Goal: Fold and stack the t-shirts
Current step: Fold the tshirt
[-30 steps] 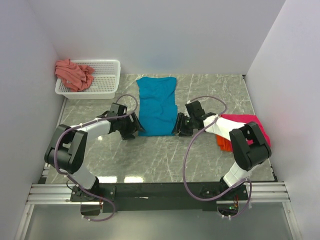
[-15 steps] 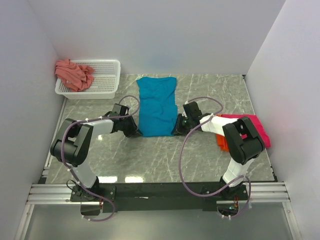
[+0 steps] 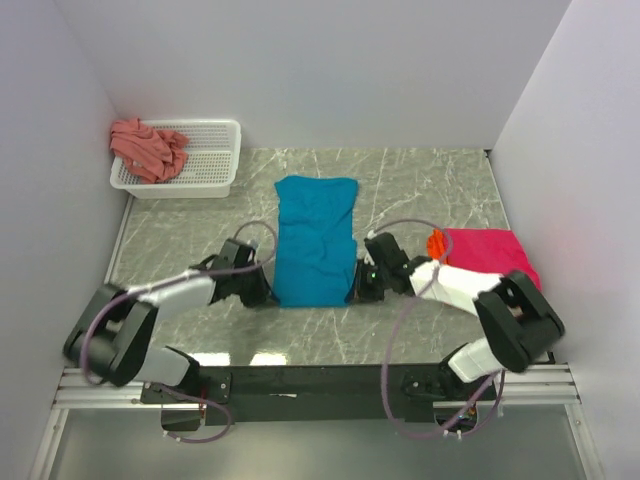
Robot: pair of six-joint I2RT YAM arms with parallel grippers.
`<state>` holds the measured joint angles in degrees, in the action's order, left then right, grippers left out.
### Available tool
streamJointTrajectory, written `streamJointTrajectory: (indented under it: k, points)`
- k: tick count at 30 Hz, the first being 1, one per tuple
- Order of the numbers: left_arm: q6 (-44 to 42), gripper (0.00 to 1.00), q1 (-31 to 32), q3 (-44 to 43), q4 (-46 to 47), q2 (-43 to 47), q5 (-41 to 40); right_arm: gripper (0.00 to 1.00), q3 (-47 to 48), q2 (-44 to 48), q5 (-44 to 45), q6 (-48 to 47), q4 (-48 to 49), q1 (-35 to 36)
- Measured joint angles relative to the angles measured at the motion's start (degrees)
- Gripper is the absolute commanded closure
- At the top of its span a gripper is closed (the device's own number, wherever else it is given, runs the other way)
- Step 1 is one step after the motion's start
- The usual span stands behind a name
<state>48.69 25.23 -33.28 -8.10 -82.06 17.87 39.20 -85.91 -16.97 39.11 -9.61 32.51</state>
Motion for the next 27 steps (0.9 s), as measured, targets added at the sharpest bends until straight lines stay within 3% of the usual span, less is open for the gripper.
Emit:
streamJointTrajectory:
  k: [6,11,17,27]
  points:
    - [3.02,1.0,5.29,5.7,-10.45,18.03,-1.55,1.0,-4.55,14.16,0.96,3.91,-6.43,5.88]
    - [3.28,1.0,5.51,-0.66,-14.6,25.86,-5.92,1.0,0.13,18.64,6.16,3.54,-12.2,5.95]
    - [2.01,1.0,5.51,-10.75,-14.88,23.58,-15.26,1.0,12.2,15.37,9.03,-0.46,-15.67,3.39]
    - [-2.14,1.0,0.63,-24.98,-12.04,5.73,-21.42,1.0,26.18,3.08,8.33,-4.81,-15.91,-1.73]
